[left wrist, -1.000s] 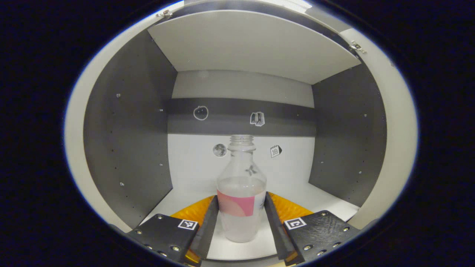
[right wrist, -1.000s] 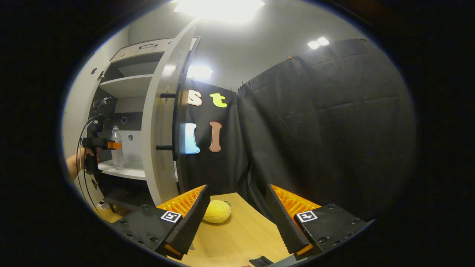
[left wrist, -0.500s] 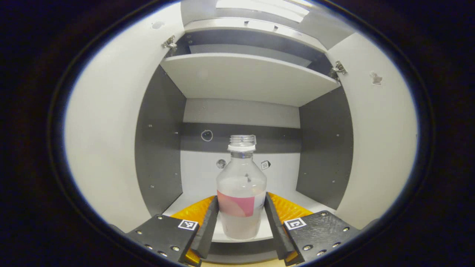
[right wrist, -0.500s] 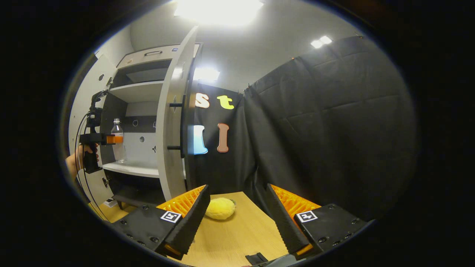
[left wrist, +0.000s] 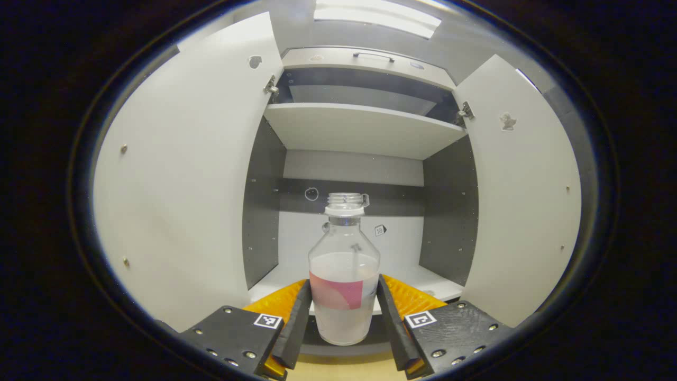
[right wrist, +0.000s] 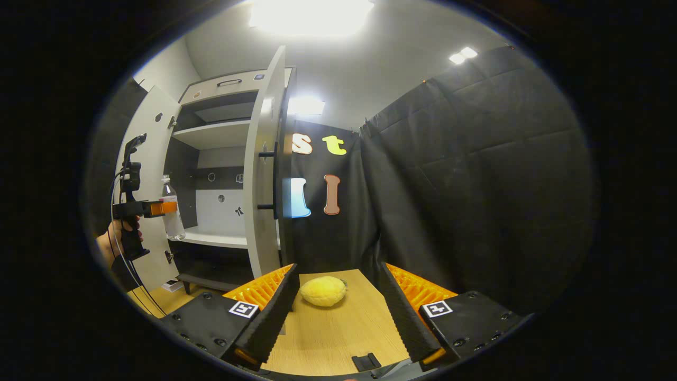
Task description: Grasp the bottle in the cabinet with the left hand and place it on the coaster, then close the right door with the right hand and the left door with the left hand.
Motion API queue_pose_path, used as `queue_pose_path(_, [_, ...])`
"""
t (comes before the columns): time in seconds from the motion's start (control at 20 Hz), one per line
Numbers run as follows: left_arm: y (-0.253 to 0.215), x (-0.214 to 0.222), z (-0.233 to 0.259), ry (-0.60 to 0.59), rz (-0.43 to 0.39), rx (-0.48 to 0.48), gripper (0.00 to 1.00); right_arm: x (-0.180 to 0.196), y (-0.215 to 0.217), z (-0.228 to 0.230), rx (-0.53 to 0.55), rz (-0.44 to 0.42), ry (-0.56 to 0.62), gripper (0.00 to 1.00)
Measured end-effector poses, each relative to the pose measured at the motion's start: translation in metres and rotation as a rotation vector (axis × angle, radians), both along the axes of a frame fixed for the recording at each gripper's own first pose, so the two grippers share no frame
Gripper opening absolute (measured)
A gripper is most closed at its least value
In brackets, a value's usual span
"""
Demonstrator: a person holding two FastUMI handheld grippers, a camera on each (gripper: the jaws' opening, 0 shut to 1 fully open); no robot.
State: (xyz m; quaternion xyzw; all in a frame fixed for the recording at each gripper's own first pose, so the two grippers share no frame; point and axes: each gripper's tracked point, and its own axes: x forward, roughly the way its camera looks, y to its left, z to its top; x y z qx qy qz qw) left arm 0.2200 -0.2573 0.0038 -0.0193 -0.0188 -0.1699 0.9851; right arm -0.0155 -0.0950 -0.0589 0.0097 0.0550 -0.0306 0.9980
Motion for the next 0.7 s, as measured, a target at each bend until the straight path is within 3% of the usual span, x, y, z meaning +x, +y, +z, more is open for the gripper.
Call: queue_pose_path(0.7, [-0.009,-0.082,-0.116,0.083,-0.045,0.000,0.69,-0.034,0.001,-0.011,-0.036,0.071,0.042,0.96])
